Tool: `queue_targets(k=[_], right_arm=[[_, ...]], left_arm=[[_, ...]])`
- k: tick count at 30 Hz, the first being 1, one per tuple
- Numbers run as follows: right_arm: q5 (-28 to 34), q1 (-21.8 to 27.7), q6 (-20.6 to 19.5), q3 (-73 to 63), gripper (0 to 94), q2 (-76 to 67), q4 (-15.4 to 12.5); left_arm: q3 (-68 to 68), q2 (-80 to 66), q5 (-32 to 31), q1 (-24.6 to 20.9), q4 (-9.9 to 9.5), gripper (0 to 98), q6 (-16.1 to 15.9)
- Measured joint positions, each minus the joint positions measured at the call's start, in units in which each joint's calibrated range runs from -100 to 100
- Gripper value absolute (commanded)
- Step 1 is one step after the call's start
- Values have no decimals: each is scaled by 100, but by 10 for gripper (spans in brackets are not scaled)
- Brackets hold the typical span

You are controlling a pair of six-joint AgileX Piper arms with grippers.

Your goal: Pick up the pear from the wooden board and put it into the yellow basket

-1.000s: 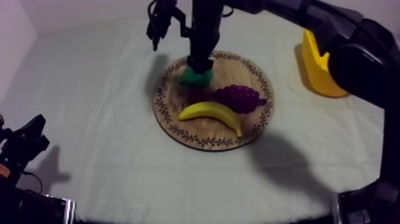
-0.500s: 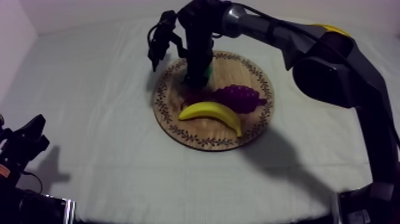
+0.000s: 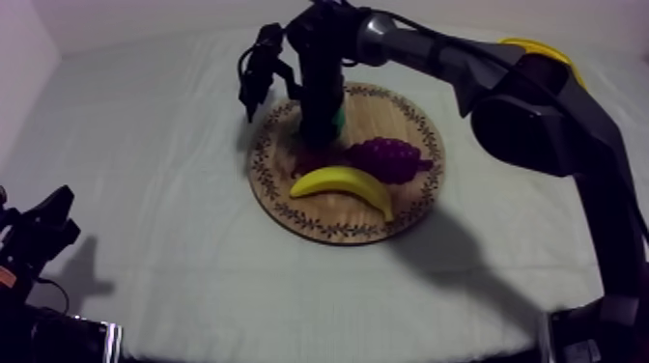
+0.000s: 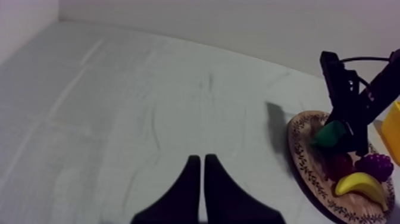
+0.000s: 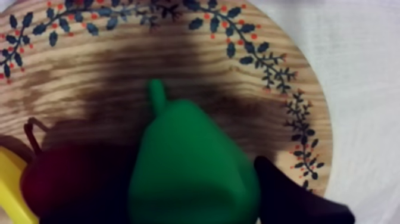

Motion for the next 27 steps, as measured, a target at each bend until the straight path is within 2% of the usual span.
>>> queue_targets(k=[11, 20, 27], right_arm=[[-12, -28, -82, 610, 462, -783, 20], [238, -130, -182, 1388, 457, -2165, 19], [479, -229, -527, 1833, 469, -3303, 66]], left_arm=[[0, 0, 0, 0, 0, 1, 0], [0, 0, 0, 0, 0, 1, 0], [0, 0, 0, 0, 0, 1, 0]])
